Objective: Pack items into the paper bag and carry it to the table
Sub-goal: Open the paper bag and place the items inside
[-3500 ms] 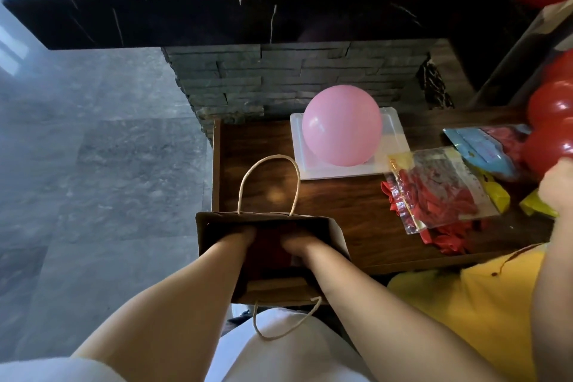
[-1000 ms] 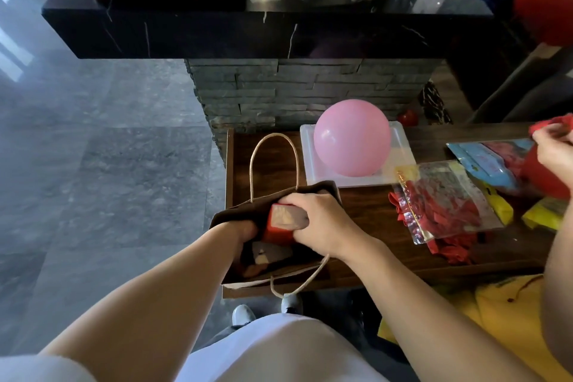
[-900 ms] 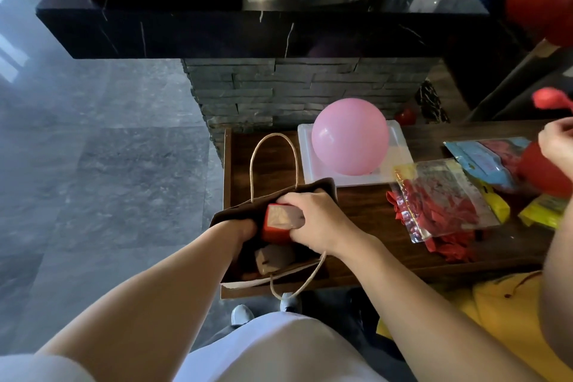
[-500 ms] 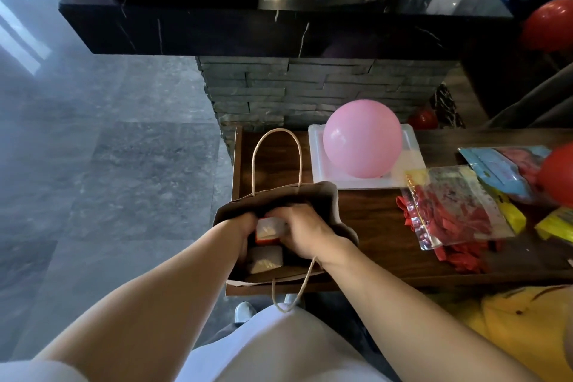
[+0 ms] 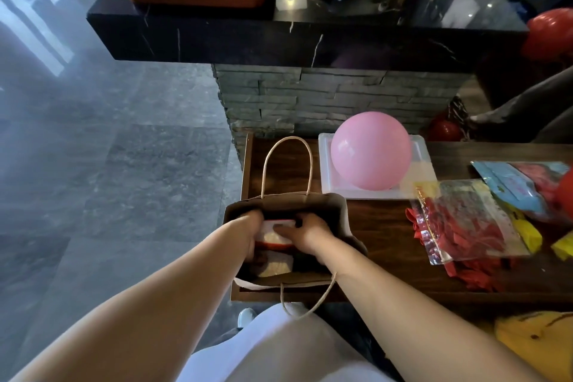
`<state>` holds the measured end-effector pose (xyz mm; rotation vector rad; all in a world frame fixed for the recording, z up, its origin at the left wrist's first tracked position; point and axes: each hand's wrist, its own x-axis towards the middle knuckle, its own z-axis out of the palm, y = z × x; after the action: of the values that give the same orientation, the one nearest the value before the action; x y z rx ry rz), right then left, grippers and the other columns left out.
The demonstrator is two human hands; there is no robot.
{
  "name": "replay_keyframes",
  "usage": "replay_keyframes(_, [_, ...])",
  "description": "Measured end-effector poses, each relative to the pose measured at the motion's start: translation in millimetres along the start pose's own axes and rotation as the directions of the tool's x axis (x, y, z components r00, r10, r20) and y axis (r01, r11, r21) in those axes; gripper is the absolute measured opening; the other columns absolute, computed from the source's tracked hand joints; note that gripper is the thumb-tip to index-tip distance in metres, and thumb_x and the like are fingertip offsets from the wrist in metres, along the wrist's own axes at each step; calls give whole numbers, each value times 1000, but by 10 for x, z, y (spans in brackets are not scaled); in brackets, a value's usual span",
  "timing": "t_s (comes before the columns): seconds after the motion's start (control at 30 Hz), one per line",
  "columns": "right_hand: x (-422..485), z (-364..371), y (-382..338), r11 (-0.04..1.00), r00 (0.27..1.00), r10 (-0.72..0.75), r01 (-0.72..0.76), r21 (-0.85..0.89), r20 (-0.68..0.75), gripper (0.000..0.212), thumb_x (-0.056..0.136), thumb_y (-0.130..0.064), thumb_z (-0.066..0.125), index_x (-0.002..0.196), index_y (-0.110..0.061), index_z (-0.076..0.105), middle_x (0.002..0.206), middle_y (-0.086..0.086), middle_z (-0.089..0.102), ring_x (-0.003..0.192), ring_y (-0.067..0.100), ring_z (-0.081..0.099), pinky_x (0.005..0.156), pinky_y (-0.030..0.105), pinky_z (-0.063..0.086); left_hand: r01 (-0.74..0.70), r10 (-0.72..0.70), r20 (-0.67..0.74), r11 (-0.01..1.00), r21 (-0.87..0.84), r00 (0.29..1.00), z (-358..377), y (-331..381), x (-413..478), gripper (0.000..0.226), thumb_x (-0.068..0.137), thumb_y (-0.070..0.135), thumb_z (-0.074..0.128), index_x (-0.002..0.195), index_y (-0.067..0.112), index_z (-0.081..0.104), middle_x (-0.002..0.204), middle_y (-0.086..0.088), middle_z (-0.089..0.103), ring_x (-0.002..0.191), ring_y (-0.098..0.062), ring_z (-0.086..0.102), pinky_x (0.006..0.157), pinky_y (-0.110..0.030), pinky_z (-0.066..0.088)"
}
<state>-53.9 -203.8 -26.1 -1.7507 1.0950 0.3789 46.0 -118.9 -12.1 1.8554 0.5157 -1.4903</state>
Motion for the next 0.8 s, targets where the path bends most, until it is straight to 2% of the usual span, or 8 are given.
replay_keyframes(0.07, [36,13,-15,999,999,13,-14,-29,-43,54,82,-46,66,127,-16,59,127,9,64,114,27,60,91,30,46,-33,33,-4,998,49,999,5,35,-26,61,79,53,64,122,10,60,123,-19,65,95,-33,63,78,-39,50])
replay_keyframes(0.13, [63,12,-42,998,999,31,-32,-47,-20,54,85,-47,62,128,-15,58,129,9,62,115,28,59,93,32,47,-87,87,-4,993,75,996,11,48,-64,56,86,50,59,124,9,59,119,-16,65,94,-29,62,81,-36,49])
replay_keyframes(0.2, [72,4,-71,996,999,31,-30,-87,7,56,87,-51,58,130,-16,57,132,9,61,116,29,59,94,33,47,-99,98,18,985,139,995,0,15,-112,56,85,49,62,125,10,59,120,-15,64,101,-27,62,90,-33,49])
replay_keyframes(0.3, [72,-1,-92,993,1000,4,-1,-115,22,60,86,-53,57,134,-17,54,136,9,58,121,30,56,94,31,44,-118,108,60,975,191,992,-42,-38,-135,60,79,47,71,125,12,58,125,-17,63,116,-32,60,104,-43,47])
replay_keyframes(0.43, [46,-14,-49,999,998,-23,25,-33,57,46,88,-40,61,130,-23,58,129,7,62,115,26,58,85,27,43,-211,255,-87,914,348,963,-16,14,-183,49,91,29,62,135,9,53,132,-17,58,123,-31,55,107,-39,43])
replay_keyframes(0.6, [15,23,-25,999,998,-23,20,48,64,37,92,-31,57,128,-27,58,126,5,62,106,22,58,81,26,42,-147,179,-46,907,396,983,35,63,-231,46,96,26,54,138,9,45,137,-18,50,128,-32,49,112,-42,38])
replay_keyframes(0.73, [18,-23,-56,998,995,-40,34,60,97,37,92,-28,57,129,-24,57,123,7,63,106,22,58,82,25,41,-195,279,-77,819,540,957,66,36,-214,53,94,36,58,138,8,47,137,-15,53,127,-28,50,111,-39,38])
replay_keyframes(0.8, [27,-52,-37,995,993,-36,26,92,110,36,93,-21,54,129,-22,57,118,6,63,96,17,56,82,25,42,-218,347,-51,688,692,936,79,20,-206,60,90,44,60,140,15,47,137,-12,54,125,-28,52,110,-38,40])
